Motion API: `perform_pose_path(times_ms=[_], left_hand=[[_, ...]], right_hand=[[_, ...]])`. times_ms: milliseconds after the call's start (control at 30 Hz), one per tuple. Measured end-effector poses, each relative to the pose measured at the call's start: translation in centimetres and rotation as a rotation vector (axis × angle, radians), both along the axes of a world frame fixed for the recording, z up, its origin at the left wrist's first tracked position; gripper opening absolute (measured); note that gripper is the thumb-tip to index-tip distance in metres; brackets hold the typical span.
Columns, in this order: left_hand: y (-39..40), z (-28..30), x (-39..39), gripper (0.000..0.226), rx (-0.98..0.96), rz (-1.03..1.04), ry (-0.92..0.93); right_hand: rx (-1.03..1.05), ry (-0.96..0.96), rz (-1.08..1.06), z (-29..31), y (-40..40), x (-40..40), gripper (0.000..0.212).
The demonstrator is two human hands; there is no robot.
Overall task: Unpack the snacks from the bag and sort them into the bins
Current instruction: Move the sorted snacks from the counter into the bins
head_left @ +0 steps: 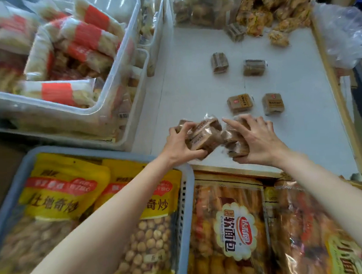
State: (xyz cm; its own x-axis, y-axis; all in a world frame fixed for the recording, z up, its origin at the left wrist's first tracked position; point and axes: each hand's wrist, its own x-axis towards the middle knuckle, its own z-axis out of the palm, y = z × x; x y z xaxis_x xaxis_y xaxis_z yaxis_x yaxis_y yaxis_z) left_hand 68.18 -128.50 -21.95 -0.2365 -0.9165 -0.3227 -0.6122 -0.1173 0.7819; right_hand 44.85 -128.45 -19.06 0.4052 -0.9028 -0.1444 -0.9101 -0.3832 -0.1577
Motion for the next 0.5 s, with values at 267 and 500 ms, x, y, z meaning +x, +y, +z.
perform_pose_path(times_ms=[267, 500], left_hand=[[13.6, 10.0, 10.9, 0.069, -0.252, 0.293, 0.519], [28.1, 12.8, 29.4, 0.059, -0.266, 0.582, 0.677]], right_hand=[[-0.293, -0.215, 0.392, 11.5, 5.2, 12.9, 0.092], [-0.206, -0.305, 0.663, 13.6, 14.7, 34.3, 0.099]])
